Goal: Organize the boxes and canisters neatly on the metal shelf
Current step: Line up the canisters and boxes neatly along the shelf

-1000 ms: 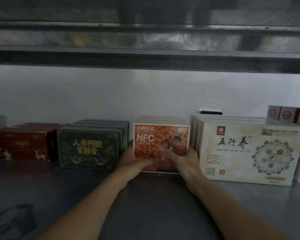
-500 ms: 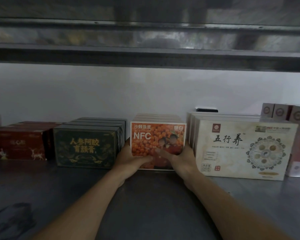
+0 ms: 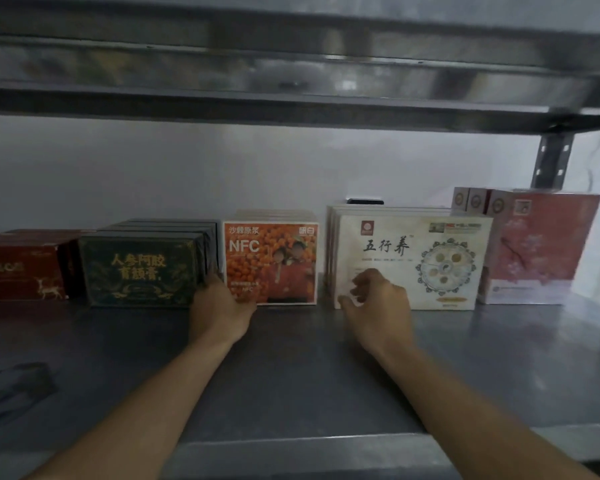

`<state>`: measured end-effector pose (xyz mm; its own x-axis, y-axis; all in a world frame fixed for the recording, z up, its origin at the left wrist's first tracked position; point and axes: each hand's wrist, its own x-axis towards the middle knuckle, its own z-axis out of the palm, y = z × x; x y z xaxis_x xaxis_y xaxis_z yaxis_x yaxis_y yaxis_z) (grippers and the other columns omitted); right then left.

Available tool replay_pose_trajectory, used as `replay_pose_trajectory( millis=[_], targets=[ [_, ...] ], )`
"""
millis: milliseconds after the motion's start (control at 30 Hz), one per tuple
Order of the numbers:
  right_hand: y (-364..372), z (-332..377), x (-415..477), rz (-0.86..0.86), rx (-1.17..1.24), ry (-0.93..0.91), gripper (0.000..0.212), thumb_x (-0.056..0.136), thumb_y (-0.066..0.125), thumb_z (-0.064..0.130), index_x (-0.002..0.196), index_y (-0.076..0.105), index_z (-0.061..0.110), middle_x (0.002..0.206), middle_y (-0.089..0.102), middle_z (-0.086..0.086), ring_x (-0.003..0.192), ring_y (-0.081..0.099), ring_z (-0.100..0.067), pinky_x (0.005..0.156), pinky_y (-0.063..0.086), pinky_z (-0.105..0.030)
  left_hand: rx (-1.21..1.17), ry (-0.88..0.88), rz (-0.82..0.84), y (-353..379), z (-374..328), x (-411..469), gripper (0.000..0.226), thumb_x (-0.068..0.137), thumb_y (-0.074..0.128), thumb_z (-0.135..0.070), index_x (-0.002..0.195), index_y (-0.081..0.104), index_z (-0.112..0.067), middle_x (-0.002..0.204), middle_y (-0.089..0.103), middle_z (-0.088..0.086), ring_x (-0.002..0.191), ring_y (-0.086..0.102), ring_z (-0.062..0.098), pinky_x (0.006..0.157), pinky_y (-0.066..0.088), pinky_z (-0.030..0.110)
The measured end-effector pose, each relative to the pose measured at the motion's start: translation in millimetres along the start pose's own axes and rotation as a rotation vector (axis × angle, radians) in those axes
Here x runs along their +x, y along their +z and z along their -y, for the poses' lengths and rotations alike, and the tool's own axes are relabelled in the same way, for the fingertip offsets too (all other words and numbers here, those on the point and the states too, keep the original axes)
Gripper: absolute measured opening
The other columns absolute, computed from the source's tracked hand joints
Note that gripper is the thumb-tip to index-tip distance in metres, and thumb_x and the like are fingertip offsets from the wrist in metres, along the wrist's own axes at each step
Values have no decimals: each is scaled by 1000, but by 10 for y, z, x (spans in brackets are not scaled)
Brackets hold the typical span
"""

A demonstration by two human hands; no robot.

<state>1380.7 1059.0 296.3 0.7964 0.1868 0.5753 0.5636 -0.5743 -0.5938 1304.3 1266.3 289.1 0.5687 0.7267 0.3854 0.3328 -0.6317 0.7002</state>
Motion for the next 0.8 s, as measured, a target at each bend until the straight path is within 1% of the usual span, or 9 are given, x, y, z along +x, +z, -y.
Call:
replay_pose_trajectory(
  millis=[67,167,267,367,467,567,600,700,800],
  targets=[
    [-233,-170,-29,-32,-21,-2,34,86,74,24,114,59,11,104,68,-6,97,64,-23,82,51,-32,62,9,-45,-11,-51,-98,41,82,74,-32,103,57,0,104,67,19,97,64,38,68,47,33],
    [-516,-460,-21,-31,-52,20,54,84,76,28,128,49,10,126,58,-9,114,57,-27,91,49,-39,106,80,-14,30,-166,-265,26,81,72,-32,92,69,-8,96,71,14,91,66,34,72,55,36],
    [-743,-737,21,-10,-19,67,74,80,80,31,138,39,8,137,49,-11,125,49,-29,99,45,-41,51,87,20,147,-397,-473,18,81,74,-25,84,64,-11,95,68,11,91,63,29,77,51,33],
    [-951,-1004,71,-55,38,86,78,78,82,28,138,37,6,138,44,-13,127,45,-31,100,45,-44,-57,64,25,352,-719,-668,18,82,75,-22,88,60,-14,95,64,8,92,60,24,78,46,31],
    [-1108,-1239,175,-46,147,151,87,77,84,26,143,31,3,142,39,-16,132,40,-32,104,41,-44,-174,9,65,579,-997,-789,29,80,76,-26,99,59,-14,101,66,8,101,62,28,89,50,37],
    [-1158,-1425,305,2,244,183,94,75,86,31,145,31,0,145,40,-19,134,40,-34,106,40,-41,-220,-52,136,737,-1145,-827,65,79,78,-30,133,49,-10,131,57,8,121,55,26,102,45,37],
    [-1148,-1477,347,20,260,182,95,74,86,33,145,32,0,145,41,-19,133,41,-34,105,41,-41,-232,-64,151,768,-1169,-827,74,78,79,-31,139,44,-10,138,54,8,125,53,25,105,43,37],
    [-1083,-1566,461,66,323,193,91,76,85,35,143,34,1,141,47,-18,129,47,-36,102,44,-41,-260,-72,164,811,-1194,-796,87,75,82,-30,146,35,-13,146,47,9,131,49,25,110,40,41],
    [-1033,-1596,540,116,410,206,88,73,86,37,140,36,7,136,53,-13,125,53,-31,99,46,-36,-323,-75,172,835,-1221,-737,86,74,84,-26,145,36,-13,141,52,8,126,52,24,108,42,41]
  ],
)
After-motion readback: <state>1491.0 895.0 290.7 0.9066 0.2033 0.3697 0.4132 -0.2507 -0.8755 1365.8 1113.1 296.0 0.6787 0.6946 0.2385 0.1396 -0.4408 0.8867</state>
